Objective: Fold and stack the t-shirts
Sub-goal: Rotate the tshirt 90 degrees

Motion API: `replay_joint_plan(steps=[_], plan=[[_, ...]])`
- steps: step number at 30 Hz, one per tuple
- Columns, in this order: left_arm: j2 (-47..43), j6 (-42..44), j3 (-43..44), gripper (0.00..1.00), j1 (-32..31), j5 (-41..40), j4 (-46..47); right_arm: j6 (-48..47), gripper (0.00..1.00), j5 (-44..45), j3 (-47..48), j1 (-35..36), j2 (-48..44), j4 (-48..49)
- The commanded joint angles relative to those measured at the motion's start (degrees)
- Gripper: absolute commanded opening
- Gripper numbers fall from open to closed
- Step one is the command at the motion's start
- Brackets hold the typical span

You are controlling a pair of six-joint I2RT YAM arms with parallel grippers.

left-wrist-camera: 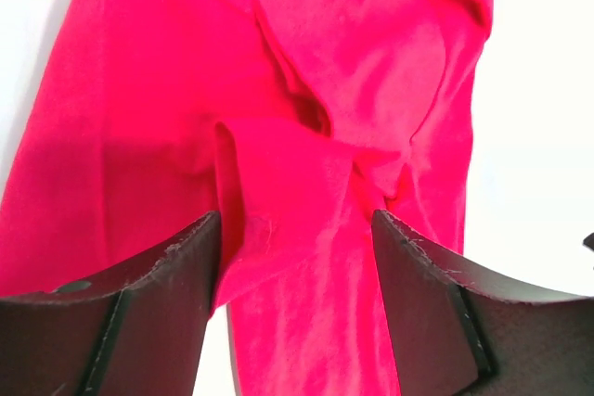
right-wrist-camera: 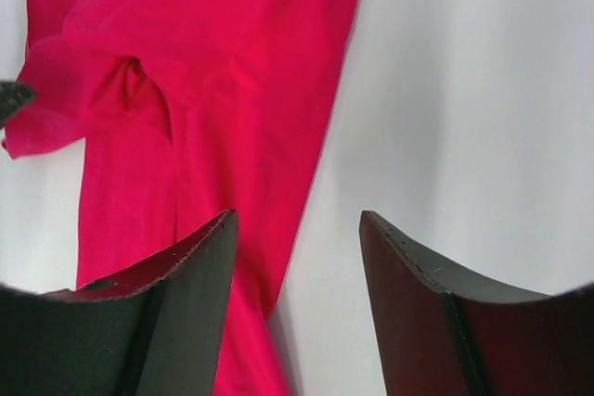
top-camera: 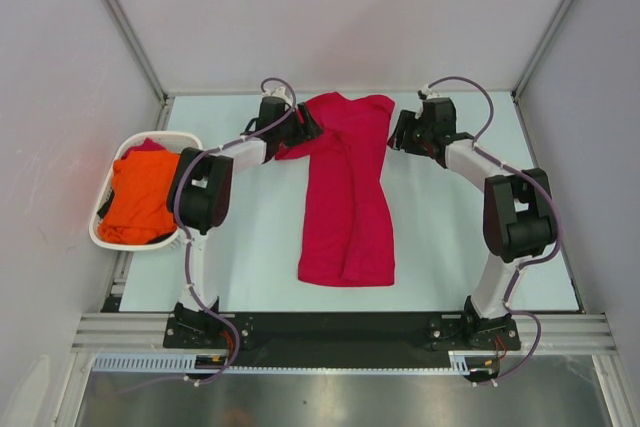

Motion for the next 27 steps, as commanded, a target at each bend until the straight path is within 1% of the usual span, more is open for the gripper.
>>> replay_joint_plan(steps=[1, 6, 8, 9, 13, 17, 19, 20, 21, 22, 23, 24, 25, 26, 27], plan=[[-0.88, 1.67, 2.45, 0.7, -0.28, 0.98, 4.27, 0.18, 0.6, -0.67, 1.41, 0.86, 0.06, 1.26], [-1.83, 2.55, 3.6, 0.7, -0.37, -2.27, 4.0, 0.0, 0.6, -0.5, 1.32, 1.13, -0.2, 0.82], [-4.55, 4.22, 2.12, 0.71, -0.72, -3.85, 4.09, -0.08, 0.59, -0.85, 1.15, 1.48, -0.03, 1.61], [-5.78, 5.18, 1.5, 0.72, -1.16, -6.03, 4.44, 0.0, 0.59, -1.02, 1.15, 1.83, 0.06, 1.87], [-12.19, 11.67, -0.7, 0.75, -3.27, -11.41, 3.66, -0.96, 0.59, -0.94, 2.02, 3.85, 0.94, 2.58], [-13.0, 12.75, 0.96, 0.73, -4.06, -11.24, 1.2, -1.75, 0.58, -0.32, 4.04, 6.05, 3.13, 1.26], [-11.78, 12.23, 2.71, 0.68, -4.06, -9.75, 0.76, -1.75, 0.58, -0.23, 4.4, 6.75, 3.31, 1.17], [-10.81, 11.96, 3.86, 0.62, -4.06, -8.96, -0.38, -1.75, 0.57, -0.15, 4.4, 6.93, 3.4, 1.26], [-9.76, 11.78, 5.35, 0.45, -3.97, -8.69, -1.35, -1.75, 0.57, -0.23, 4.4, 7.02, 3.4, 1.26], [-7.23, 11.17, 8.67, 0.31, -4.06, -8.34, -2.31, -1.93, 0.57, -0.15, 4.49, 7.02, 3.31, 1.0], [-5.81, 10.82, 10.7, 0.16, -3.97, -8.42, -5.63, -1.93, 0.57, -0.15, 4.49, 7.19, 3.23, 0.99], [-4.49, 10.55, 12.64, 0.03, -3.97, -8.25, -6.88, -2.02, 0.57, -0.23, 4.49, 7.11, 3.05, 0.73], [-3.08, 10.2, 14.57, 0.01, -3.97, -8.08, -8.98, -2.19, 0.57, -0.23, 4.49, 7.28, 2.96, 0.73], [-3.16, 9.85, 14.42, 0.04, -3.97, -8.6, -9.87, -2.28, 0.57, -0.58, 4.49, 7.19, 2.79, 0.73], [-3.77, 9.5, 13.37, 0.22, -3.97, -9.47, -9.71, -2.28, 0.57, -1.28, 4.49, 7.37, 2.61, 1.17]])
